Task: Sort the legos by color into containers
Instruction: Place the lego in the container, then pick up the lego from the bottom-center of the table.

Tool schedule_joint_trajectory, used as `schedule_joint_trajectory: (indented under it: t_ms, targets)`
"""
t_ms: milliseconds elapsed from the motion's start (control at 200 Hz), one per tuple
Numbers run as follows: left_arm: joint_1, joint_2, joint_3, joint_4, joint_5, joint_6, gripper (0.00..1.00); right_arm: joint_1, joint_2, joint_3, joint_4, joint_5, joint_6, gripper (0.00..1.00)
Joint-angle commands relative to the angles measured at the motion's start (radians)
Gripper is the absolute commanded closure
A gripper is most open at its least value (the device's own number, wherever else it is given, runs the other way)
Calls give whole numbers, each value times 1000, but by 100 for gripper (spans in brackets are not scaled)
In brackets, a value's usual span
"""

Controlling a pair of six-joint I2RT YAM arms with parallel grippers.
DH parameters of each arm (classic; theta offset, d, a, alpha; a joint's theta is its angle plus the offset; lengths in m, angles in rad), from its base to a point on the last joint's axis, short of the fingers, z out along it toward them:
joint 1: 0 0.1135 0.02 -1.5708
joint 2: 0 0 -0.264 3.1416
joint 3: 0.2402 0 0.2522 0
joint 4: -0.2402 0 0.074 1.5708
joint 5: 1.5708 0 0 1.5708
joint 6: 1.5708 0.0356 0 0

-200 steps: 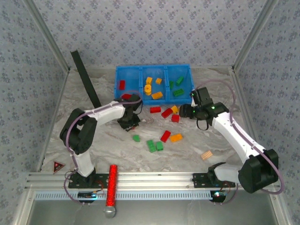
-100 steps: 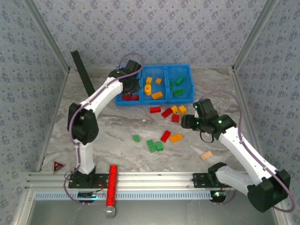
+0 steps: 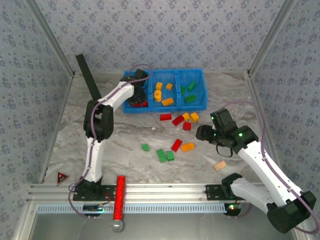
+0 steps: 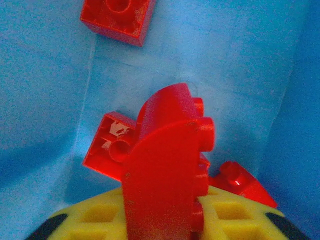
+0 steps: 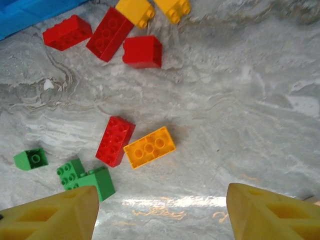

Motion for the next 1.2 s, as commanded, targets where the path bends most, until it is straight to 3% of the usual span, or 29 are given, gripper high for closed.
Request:
schedule_joint_trajectory:
  t_ms: [0,225,365,515,760,1194]
  targets:
    - [2,-36,-53,14,10,8,62,49,1,-48,22,-57,71,28]
    - [5,-146,-143,55,-2,19,44,181,-14,-141,204,-122,135,21]
    - [5,-220,-172,79,12,42,42,282,43,-134,231,-52,101,24]
    - [7,-293,-181,122,29,89,39,363,94,-193,379,-17,112,25]
    - [10,-375,-190,137,42,106,36,475,309,-120,395,9,95,26]
    - [17,-547,-309,183,84,133,28,508,453,-117,474,0,31,27]
